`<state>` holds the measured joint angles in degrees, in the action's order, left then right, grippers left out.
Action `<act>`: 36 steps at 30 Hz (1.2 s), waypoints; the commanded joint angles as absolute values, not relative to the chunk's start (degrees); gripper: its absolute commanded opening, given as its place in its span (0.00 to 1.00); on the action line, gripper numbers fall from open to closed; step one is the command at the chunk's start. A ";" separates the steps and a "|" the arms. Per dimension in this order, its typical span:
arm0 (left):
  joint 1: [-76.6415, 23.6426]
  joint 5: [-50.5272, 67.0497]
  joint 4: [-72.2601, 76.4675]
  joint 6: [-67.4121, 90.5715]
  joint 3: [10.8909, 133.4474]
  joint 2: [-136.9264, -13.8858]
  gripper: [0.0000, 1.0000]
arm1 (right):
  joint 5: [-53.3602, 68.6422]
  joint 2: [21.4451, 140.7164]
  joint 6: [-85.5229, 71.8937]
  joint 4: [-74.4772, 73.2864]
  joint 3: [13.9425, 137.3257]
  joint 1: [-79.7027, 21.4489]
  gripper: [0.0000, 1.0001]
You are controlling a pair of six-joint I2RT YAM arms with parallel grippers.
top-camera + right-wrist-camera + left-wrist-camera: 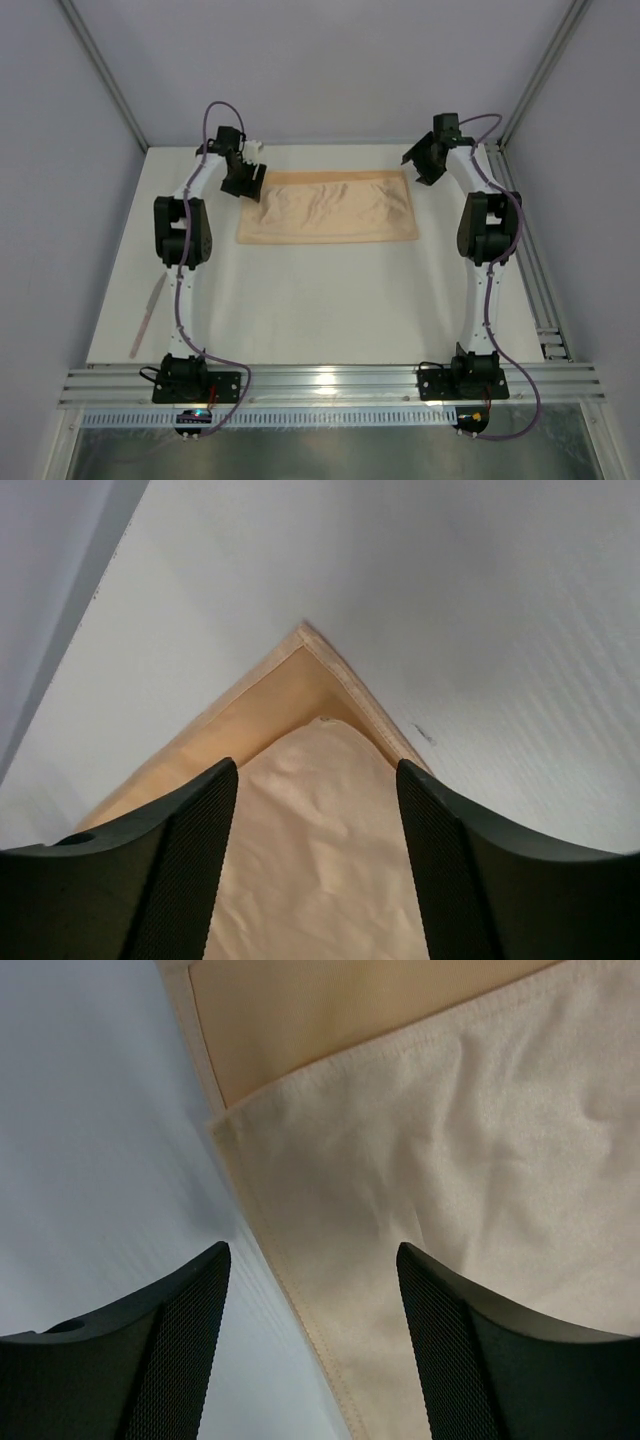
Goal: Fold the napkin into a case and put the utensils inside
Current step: Fold and flatten the napkin at the center of the board, then move the rectangle-folded napkin to the center of the board.
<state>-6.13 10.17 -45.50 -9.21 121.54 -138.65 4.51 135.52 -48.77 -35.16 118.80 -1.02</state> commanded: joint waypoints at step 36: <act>-4.48 17.66 -57.28 -13.96 77.44 -106.28 0.00 | 13.27 97.22 -26.02 -35.06 59.79 -2.55 0.03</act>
